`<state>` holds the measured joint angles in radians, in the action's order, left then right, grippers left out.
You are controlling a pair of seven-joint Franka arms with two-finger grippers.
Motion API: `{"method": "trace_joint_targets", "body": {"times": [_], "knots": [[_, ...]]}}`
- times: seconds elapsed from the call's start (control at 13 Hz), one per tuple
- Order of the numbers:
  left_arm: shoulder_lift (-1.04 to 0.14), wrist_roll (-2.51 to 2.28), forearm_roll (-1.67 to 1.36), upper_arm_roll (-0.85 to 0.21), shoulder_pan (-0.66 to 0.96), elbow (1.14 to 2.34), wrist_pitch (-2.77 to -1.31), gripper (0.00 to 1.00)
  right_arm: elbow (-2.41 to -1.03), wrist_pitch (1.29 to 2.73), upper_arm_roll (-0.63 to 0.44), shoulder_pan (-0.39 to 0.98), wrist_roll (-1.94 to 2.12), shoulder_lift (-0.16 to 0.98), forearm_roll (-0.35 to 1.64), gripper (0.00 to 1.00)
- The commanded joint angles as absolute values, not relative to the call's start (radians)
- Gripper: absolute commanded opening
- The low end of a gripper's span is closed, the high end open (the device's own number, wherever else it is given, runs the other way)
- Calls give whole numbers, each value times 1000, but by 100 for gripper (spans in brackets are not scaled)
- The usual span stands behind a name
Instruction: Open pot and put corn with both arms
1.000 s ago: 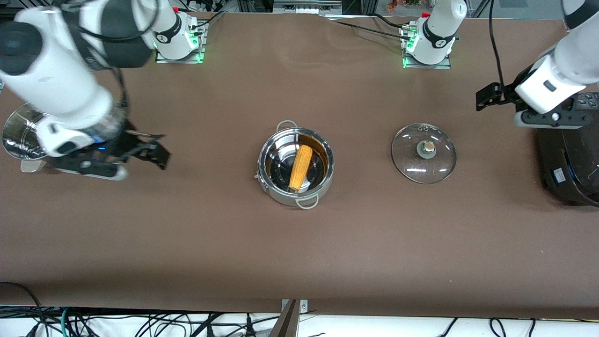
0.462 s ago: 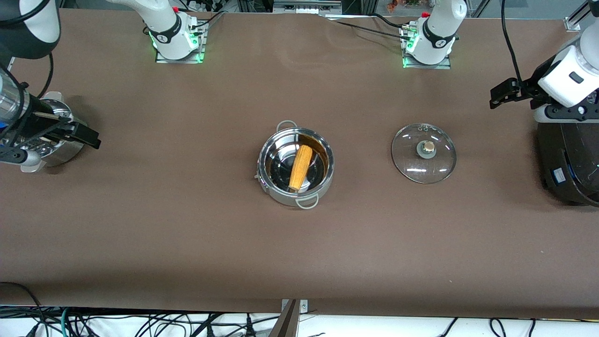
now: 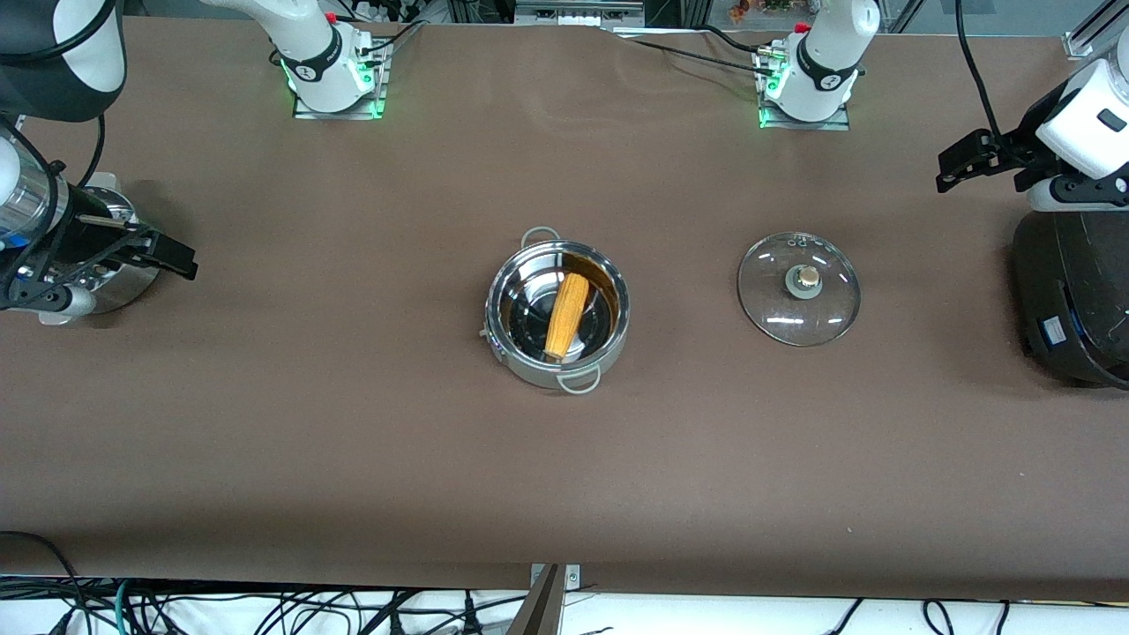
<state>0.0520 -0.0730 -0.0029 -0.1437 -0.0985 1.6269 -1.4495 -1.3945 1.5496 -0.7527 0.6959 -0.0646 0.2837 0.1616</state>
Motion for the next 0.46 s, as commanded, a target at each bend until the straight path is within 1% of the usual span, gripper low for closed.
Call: {"method": "trace_joint_targets", "body": {"times": [0.0,0.38], "knots": [[71,-61,-2,-150,-110,1644,-1448,99,-1367,1529,-759,689,-49,296,178,100],[71,-61,-2,-150,-110,1644,-1447,99,-1367,1525,-761,678,-48,295,176,100]]}}
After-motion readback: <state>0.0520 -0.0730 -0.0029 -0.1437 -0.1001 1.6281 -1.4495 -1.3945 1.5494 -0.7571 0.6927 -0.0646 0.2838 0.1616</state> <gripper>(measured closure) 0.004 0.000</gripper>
